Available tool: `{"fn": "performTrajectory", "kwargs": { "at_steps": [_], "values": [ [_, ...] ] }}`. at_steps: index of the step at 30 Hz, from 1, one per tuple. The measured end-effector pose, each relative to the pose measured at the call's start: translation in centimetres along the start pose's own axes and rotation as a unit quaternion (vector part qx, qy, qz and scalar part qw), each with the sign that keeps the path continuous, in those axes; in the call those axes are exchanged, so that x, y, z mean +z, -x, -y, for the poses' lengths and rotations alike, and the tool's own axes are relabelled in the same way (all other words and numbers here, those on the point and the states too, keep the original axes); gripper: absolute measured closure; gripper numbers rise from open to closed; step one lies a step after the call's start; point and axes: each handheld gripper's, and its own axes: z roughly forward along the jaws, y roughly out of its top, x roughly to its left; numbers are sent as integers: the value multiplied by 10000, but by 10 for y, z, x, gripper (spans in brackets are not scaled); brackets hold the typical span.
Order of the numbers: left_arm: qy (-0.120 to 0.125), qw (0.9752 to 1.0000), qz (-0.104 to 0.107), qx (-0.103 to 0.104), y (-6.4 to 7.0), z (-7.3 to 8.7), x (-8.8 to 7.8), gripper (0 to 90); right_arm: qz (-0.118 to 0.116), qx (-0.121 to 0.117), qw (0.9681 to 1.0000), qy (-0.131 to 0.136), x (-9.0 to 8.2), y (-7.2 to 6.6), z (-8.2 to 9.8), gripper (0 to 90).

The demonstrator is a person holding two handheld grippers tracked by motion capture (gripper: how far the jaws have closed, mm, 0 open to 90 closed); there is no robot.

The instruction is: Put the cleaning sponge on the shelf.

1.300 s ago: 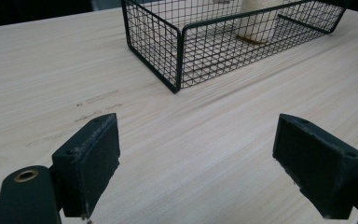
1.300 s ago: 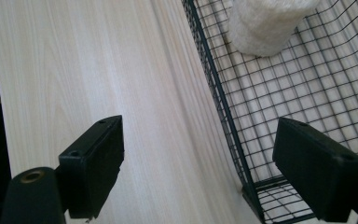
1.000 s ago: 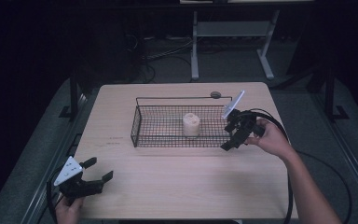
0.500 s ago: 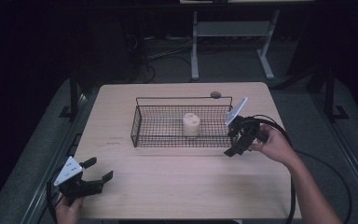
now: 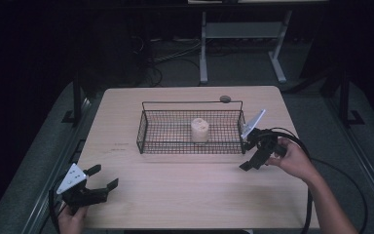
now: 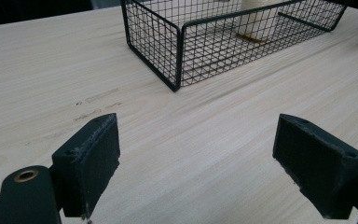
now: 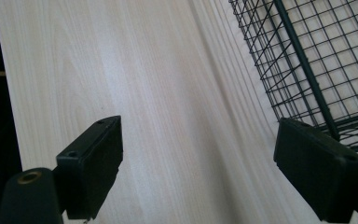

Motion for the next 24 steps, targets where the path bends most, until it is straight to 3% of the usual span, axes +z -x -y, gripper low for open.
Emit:
{"fn": "performTrajectory", "kwargs": {
  "at_steps": [24],
  "values": [
    [-21,10000,-2,8,1,0,1,140,-82,41,10000,24,14,-17,34,152]
  ]
}}
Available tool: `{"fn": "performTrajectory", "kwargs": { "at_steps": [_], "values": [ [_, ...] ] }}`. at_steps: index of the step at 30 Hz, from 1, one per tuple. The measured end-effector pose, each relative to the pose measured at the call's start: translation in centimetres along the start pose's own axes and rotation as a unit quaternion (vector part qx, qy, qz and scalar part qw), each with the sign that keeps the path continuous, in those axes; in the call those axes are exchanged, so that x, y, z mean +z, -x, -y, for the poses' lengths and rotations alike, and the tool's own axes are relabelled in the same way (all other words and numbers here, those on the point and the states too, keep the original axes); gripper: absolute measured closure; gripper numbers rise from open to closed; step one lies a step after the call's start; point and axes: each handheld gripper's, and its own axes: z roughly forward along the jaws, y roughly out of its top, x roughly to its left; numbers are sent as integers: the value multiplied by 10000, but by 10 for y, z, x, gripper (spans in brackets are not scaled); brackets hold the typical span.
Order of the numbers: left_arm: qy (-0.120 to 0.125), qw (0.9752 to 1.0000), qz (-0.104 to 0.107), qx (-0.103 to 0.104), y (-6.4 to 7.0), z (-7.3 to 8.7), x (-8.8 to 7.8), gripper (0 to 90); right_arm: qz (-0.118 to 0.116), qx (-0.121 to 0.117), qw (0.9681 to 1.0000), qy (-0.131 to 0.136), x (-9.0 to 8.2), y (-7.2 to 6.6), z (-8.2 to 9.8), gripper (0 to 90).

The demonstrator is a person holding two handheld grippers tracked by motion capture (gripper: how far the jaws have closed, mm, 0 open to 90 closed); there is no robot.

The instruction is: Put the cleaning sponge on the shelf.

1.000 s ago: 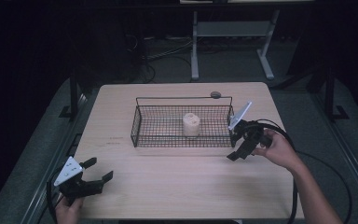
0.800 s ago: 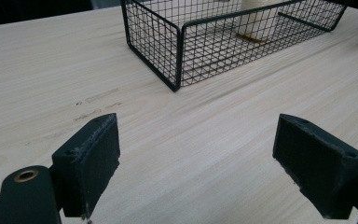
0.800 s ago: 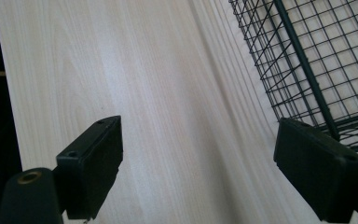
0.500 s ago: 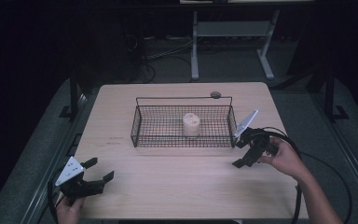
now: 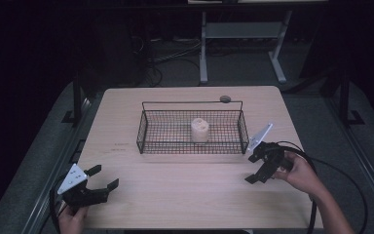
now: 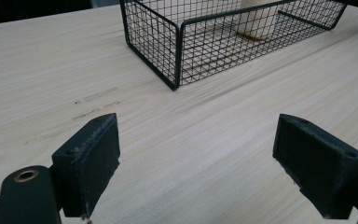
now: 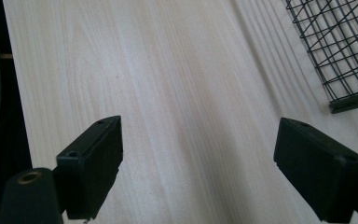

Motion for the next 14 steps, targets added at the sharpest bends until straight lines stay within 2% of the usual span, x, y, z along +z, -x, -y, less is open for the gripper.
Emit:
{"fn": "performTrajectory", "kwargs": {
  "at_steps": [6,8,14],
  "values": [
    [-5,10000,13,5,0,0,0,139,-11,-14,10000,26,3,-6,5,152],
    [-4,10000,4,1,0,0,0,140,-29,-14,10000,-40,4,-8,6,152],
    [-12,10000,10,23,0,0,1,139,-27,-66,10000,32,8,-14,8,152]
  ]
}}
